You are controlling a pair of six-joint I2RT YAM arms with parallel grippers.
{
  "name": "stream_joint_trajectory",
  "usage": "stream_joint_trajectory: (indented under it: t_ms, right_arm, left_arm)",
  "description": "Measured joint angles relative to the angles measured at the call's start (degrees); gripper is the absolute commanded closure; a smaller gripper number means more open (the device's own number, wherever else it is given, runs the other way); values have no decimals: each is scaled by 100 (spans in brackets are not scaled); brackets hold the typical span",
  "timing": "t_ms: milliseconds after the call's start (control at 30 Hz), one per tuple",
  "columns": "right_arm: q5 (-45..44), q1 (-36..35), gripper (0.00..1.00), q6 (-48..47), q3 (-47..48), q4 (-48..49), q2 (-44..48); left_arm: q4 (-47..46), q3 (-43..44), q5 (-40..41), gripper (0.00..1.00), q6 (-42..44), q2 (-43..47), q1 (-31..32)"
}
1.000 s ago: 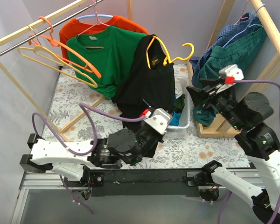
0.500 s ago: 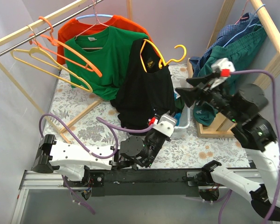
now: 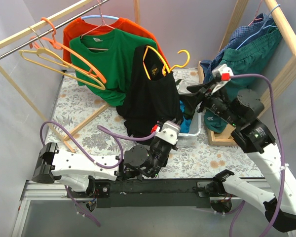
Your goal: Remove the t-shirt from the hanger
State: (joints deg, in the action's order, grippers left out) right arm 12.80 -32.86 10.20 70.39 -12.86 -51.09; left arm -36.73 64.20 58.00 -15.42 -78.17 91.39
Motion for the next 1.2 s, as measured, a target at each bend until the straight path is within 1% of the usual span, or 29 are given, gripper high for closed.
stream_joint_trajectory:
  t_ms: [133,367,500,700,767,800,833,900,933,1000,1033,1067,1200]
  right_arm:
    - [-236,-4,37,-33,26,57,291]
    - [-142,-4,36,-20,188,111,334]
    - [146,-4,36,63,260,162,144]
    - [568,-4,36,306,291,474,-422]
    - [702,-9,41,391,299,584,-629]
    - [754,-17,46,448,332,619,-730]
    - [800,-17,58,485,350,664,-802]
    - [863,-26,67,616,413,706,-931]
    - [879,-37,76,678,442,699,-975]
    - [881,-59,85,852,470,691,-1034]
    - [876,-66,97,940,496,658,-1071]
    - [903,-70,99,946,498,647,-1086]
    - [894,-87,99,1038,610,527,-1200]
  left_arm:
    - [-153,-61,35,100,59,0,0]
    - [-409,-96,94,100,175,-33,0]
    - [-352,-96,61,100,90,-33,0]
    - [-245,-96,28,100,-50,-33,0]
    - [-179,-98,46,100,-109,-35,-11]
    - [-157,-103,57,100,-138,-35,-17]
    - [-138,-103,61,100,-155,-35,-17]
    - [-90,-107,72,100,-188,-35,-20]
    - [-76,-118,76,100,-201,-39,-26]
    - [-28,-166,81,100,-236,-57,-52]
    - [-11,-190,72,100,-243,-66,-59]
    - [15,-201,59,100,-240,-85,-66]
    - [46,-208,118,100,-227,-118,-92]
